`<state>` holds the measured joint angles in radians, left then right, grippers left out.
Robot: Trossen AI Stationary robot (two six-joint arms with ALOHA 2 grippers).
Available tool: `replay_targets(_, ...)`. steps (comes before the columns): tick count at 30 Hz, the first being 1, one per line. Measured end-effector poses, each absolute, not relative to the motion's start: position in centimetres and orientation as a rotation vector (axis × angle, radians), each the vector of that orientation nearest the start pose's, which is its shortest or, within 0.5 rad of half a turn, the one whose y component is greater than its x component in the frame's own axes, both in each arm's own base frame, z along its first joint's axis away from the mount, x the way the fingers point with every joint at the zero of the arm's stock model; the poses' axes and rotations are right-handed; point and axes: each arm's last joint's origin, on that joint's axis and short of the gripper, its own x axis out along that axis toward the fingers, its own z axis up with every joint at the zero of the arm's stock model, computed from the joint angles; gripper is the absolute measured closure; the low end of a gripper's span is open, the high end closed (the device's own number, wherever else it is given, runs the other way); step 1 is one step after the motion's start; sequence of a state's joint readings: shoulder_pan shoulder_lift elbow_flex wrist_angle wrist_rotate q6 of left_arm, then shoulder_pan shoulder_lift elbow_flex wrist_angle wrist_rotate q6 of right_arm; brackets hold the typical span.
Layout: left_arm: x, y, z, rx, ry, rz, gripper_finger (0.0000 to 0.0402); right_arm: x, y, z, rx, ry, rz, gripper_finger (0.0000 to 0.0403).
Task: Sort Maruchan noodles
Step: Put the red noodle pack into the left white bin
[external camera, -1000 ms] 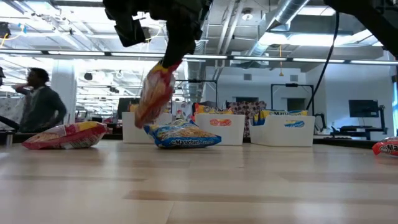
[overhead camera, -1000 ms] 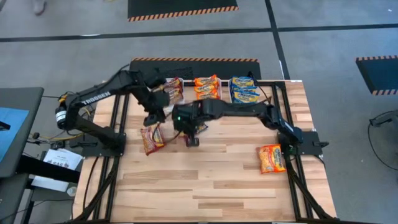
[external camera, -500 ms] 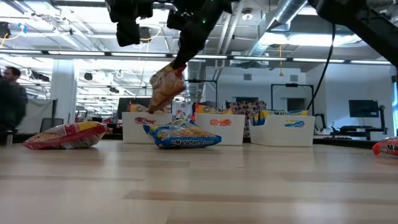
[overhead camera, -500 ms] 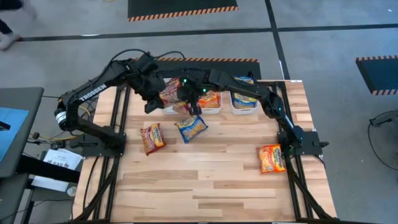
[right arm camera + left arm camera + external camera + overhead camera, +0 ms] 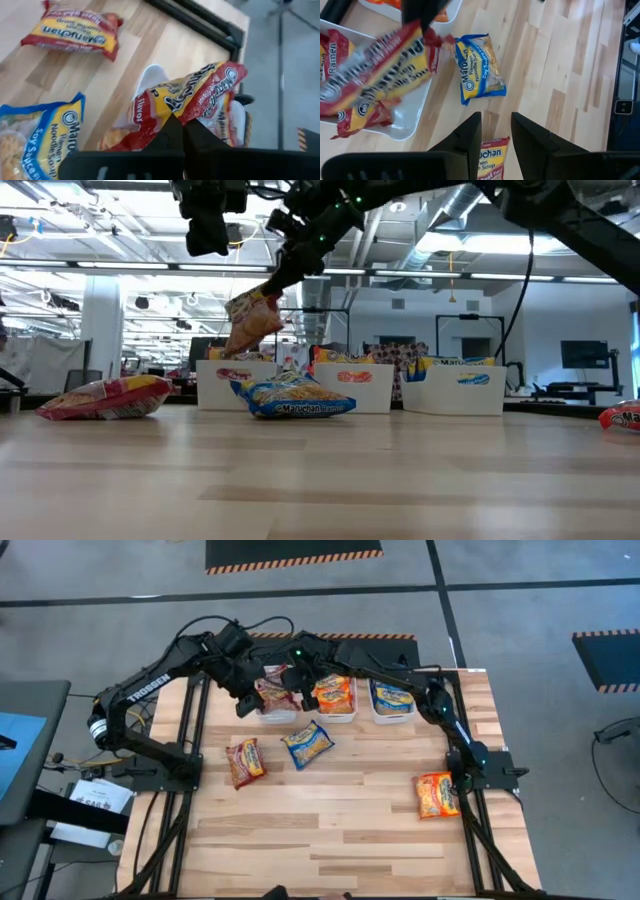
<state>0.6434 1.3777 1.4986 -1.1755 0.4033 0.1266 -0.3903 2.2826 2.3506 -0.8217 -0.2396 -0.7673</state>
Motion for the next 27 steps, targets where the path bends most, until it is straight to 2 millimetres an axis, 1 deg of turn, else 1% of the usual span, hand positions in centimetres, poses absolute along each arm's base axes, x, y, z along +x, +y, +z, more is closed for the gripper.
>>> replay_targets(3,20.9,14.3,37.0,-0.41,0.914,0.162,0.031,47.7,-18.8,30.5,-0.519,0.693,0.133,0.04)
replay_targets(5,20.9,14.3,37.0,-0.418,0.912,0.166,0.031,47.7,-18.9,30.0,-0.511,0.715,0.143,0.0401)
replay_targets(8,20.9,14.3,37.0,-0.414,0.911,0.176,0.031,48.7,-19.0,29.6,-0.552,0.659,0.129,0.0402)
replay_targets(10,20.9,14.3,37.0,-0.415,0.914,0.181,0.031,48.7,-19.2,29.2,-0.544,0.669,0.126,0.0402)
replay_targets(13,20.9,14.3,37.0,-0.419,0.916,0.194,0.031,49.7,-19.5,27.7,-0.535,0.657,0.11,0.0402)
replay_targets(15,20.9,14.3,37.0,-0.425,0.917,0.198,0.031,49.5,-19.9,26.6,-0.479,0.712,0.112,0.0402)
replay_targets(17,20.9,14.3,37.0,-0.425,0.917,0.199,0.031,50.0,-20.2,25.7,-0.495,0.711,0.083,0.04)
replay_targets(19,20.9,14.3,37.0,-0.425,0.918,0.198,0.031,49.8,-20.3,25.2,-0.493,0.768,0.06,0.0399)
replay_targets(22,20.9,14.3,37.0,-0.418,0.919,0.195,0.031,49.8,-20.7,24.6,-0.496,0.802,0.032,0.0397)
replay_targets(27,20.9,14.3,37.0,-0.393,0.92,0.183,0.031,49.7,-20.6,24.3,-0.475,0.821,0.036,0.0395)
